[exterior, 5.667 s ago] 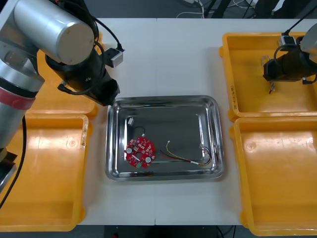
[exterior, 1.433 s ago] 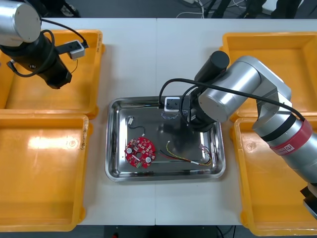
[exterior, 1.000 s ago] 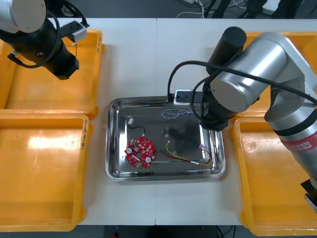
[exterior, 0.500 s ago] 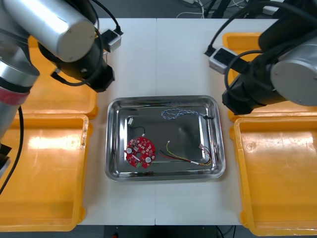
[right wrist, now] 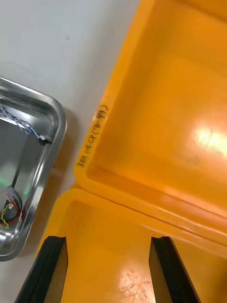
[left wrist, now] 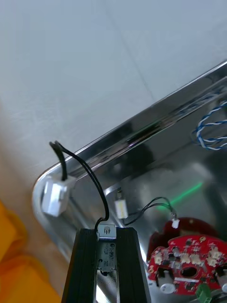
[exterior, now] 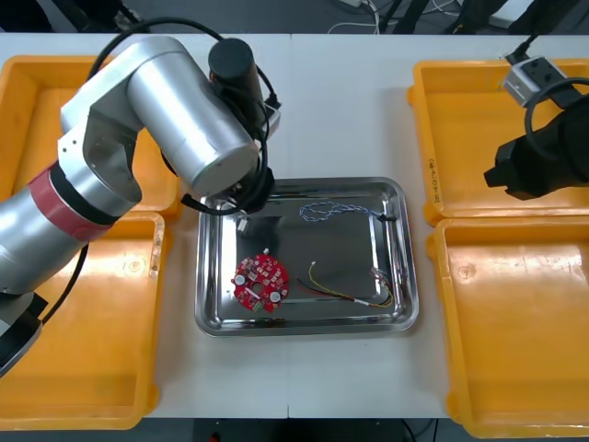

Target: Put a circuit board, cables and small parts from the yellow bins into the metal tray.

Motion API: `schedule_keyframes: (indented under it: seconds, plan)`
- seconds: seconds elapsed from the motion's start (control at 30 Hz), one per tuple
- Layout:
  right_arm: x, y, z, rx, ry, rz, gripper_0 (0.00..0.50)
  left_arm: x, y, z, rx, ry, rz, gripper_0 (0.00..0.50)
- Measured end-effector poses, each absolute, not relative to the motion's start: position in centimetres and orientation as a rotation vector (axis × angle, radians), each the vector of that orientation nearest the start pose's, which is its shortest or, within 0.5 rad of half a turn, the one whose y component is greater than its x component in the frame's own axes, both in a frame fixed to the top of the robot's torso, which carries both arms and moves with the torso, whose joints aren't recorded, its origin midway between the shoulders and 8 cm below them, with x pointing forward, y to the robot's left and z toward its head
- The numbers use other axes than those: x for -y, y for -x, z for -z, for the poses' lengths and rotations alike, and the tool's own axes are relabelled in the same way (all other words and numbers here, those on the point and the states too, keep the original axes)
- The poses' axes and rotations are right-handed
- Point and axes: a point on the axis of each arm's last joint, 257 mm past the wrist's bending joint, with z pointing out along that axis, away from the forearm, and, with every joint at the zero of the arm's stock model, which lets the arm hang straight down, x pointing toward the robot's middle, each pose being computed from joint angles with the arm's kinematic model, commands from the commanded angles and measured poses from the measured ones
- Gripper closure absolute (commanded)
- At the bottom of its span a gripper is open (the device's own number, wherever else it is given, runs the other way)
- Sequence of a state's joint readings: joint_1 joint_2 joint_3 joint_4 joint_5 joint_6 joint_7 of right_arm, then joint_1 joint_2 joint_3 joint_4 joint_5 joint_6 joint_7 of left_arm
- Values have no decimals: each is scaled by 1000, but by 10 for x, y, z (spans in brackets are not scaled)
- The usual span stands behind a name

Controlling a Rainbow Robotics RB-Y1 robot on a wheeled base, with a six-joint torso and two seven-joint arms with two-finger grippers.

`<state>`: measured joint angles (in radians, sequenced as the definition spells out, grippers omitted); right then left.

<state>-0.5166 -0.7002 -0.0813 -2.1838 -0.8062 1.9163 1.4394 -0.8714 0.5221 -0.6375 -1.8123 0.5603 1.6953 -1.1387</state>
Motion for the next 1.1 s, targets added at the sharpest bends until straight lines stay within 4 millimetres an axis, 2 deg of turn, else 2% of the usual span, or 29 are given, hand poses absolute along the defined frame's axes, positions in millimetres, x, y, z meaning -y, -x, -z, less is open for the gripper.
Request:
schedule_keyframes:
  seconds: [0.17, 0.43, 0.53, 0.73, 0.87, 0.9, 0.93, 0.97, 1.0, 1.1]
  plan:
    - [284, -435, 99, -2504, 285, -19, 0, -76, -492, 199, -2474, -662, -101, 500]
    - [317, -422, 109, -2554, 69, -27, 0, -71, -494, 239, -2565, -336, -3, 500]
    - [328, -417, 113, -2572, -16, -20, 0, -71, -496, 248, -2568, -331, 2, 500]
    - [347, -407, 130, -2630, -66, -4, 0, -71, -497, 259, -2563, -333, 13, 500]
    - [353, -411, 137, -2624, -94, -28, 0, -72, -495, 264, -2570, -334, 8, 498]
    - [355, -412, 138, -2622, -100, -31, 0, -72, -494, 265, -2571, -335, 7, 470]
    - [357, -412, 140, -2620, -106, -33, 0, -72, -494, 266, -2572, -336, 6, 349]
    - [358, -413, 141, -2619, -111, -34, 0, -72, -494, 266, -2572, -336, 7, 102]
    - [360, -414, 142, -2619, -118, -34, 0, -71, -494, 266, -2570, -337, 10, 0]
    - [365, -416, 144, -2620, -136, -37, 0, -69, -495, 265, -2564, -340, 20, 0]
